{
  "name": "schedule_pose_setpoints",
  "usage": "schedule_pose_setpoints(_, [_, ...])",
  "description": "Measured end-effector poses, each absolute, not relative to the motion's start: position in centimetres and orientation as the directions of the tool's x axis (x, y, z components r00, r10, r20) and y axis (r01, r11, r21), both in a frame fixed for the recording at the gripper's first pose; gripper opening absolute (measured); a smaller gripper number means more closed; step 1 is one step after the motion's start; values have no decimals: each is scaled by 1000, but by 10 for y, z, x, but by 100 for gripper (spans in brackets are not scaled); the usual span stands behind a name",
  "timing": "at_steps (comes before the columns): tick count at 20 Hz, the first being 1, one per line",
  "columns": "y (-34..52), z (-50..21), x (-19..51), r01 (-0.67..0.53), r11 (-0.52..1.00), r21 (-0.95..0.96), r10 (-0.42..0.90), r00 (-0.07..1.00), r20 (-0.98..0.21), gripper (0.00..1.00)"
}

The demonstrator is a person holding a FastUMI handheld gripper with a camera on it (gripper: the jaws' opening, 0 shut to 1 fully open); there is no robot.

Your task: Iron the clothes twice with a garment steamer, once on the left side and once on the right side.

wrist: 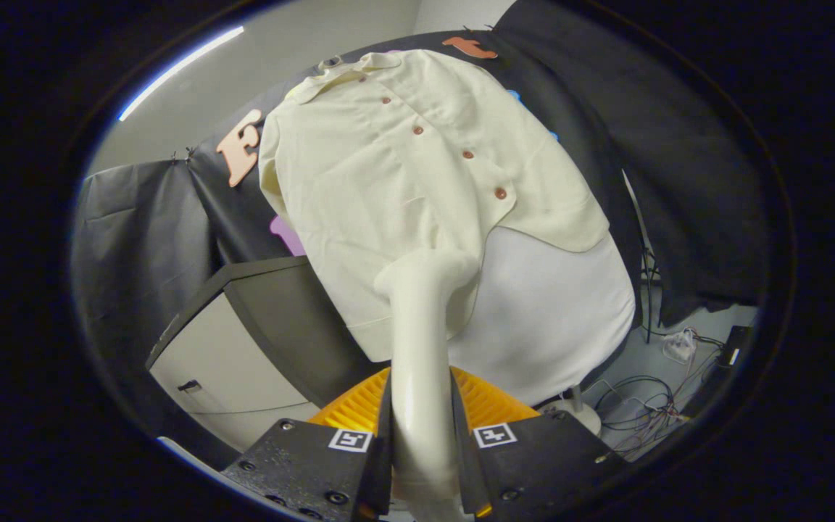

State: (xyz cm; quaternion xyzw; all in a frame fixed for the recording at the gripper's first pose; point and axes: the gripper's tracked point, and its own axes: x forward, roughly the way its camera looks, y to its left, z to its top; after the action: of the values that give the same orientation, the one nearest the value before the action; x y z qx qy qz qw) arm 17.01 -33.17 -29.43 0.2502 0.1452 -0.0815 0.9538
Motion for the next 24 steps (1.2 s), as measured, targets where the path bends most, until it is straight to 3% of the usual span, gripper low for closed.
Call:
schedule_pose_setpoints(11, [-351,-167,187,166,890,424,-105,981,-162,35])
schedule_pose_setpoints(24, [-456,-7,268,208,920,333,-235,971,43,35])
